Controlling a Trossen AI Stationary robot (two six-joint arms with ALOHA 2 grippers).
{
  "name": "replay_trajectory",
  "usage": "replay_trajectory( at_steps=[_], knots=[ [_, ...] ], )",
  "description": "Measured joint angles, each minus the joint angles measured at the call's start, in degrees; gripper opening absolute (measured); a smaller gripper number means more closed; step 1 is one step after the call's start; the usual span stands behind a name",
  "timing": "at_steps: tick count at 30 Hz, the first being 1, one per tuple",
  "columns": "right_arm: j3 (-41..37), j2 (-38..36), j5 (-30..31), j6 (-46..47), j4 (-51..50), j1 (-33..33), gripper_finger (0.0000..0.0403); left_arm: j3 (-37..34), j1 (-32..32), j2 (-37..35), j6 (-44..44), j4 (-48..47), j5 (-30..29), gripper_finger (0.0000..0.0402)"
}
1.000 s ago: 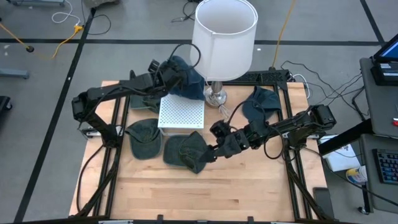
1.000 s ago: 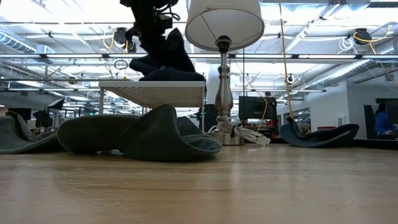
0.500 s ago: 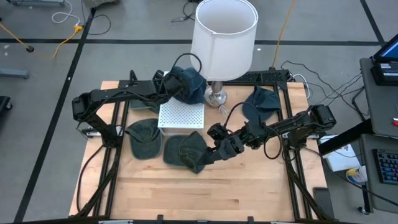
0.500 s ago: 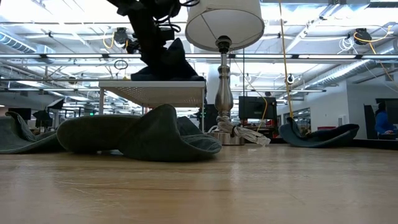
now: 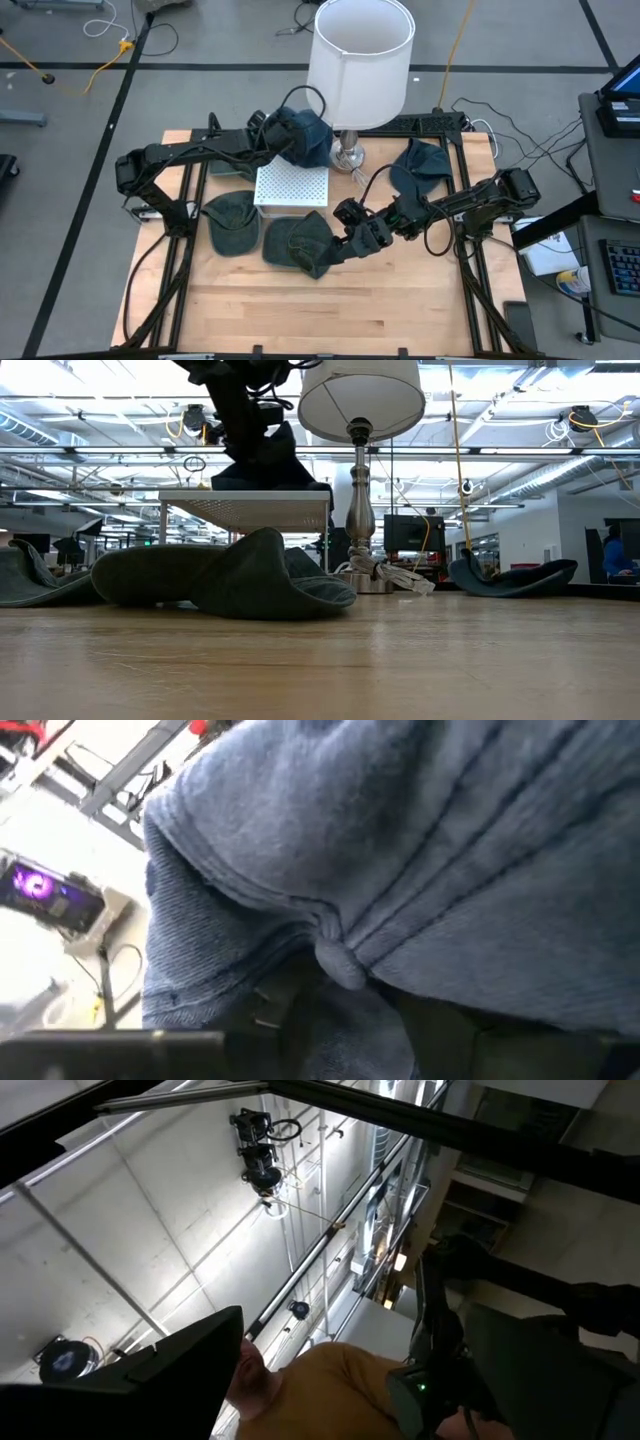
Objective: Pick & Place hat
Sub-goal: Stack the bottom blue cap on the blue cap on the shelf
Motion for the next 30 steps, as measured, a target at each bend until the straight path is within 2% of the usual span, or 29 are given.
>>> replay_trajectory(
  at_steps=[8, 13, 21, 30],
  knots=[
    [0.0, 0.0, 0.0, 0.0, 0.0, 0.0, 0.0375, 0.0, 0.0, 0.0, 6.8, -2.8, 8.8, 0.0206],
    [0.0, 0.0, 0.0, -1.0, 0.0, 0.0, 0.0375, 0.0, -0.3, 0.0, 10.3, -7.9, 9.0, 0.0222],
    [0.0, 0.0, -0.2, -1.0, 0.0, 0.0, 0.0375, 0.0, -0.3, -1.3, 14.4, -13.7, 6.9, 0.0214],
    [0.0, 0.0, -1.5, -0.9, 0.0, 0.0, 0.0375, 0.1, -0.2, -6.8, 14.7, -13.7, 7.9, 0.0201]
  ],
)
